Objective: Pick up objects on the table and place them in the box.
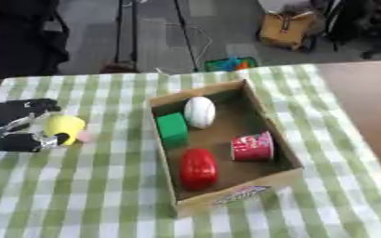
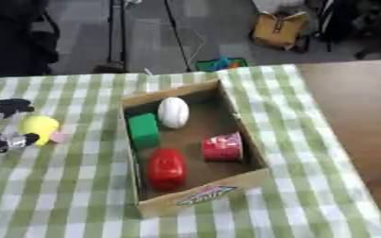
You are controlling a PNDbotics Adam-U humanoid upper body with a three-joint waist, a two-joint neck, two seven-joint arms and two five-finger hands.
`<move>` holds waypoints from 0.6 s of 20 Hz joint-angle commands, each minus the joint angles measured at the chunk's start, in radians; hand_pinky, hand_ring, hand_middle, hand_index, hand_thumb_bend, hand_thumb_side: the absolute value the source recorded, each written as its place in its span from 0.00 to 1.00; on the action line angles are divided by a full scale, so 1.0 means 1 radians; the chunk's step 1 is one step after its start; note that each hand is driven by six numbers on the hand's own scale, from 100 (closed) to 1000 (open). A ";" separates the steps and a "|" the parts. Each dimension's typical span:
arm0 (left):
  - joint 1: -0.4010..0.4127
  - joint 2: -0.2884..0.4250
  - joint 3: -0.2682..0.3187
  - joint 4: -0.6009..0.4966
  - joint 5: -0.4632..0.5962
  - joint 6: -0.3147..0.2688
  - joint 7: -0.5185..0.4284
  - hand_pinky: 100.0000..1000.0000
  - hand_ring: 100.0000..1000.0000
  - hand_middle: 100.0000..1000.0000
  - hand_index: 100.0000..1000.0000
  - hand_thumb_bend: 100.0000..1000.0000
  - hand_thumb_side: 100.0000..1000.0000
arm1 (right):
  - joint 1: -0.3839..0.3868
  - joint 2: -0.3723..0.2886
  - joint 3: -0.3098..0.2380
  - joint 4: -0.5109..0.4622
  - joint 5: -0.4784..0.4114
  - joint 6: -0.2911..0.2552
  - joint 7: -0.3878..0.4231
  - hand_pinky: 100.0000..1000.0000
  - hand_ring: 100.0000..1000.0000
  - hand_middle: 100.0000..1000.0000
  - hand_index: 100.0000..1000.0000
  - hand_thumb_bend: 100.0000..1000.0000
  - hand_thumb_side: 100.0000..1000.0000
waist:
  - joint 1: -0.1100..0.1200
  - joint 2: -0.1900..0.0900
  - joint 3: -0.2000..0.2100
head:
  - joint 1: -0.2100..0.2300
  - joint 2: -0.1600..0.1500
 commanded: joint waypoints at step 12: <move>-0.070 0.001 0.004 0.089 -0.063 0.016 -0.026 1.00 1.00 1.00 1.00 0.47 1.00 | -0.014 -0.013 0.003 -0.023 -0.017 -0.002 0.010 0.54 0.57 0.46 0.73 0.00 0.38 | 0.003 -0.009 -0.010 | 0.006 -0.016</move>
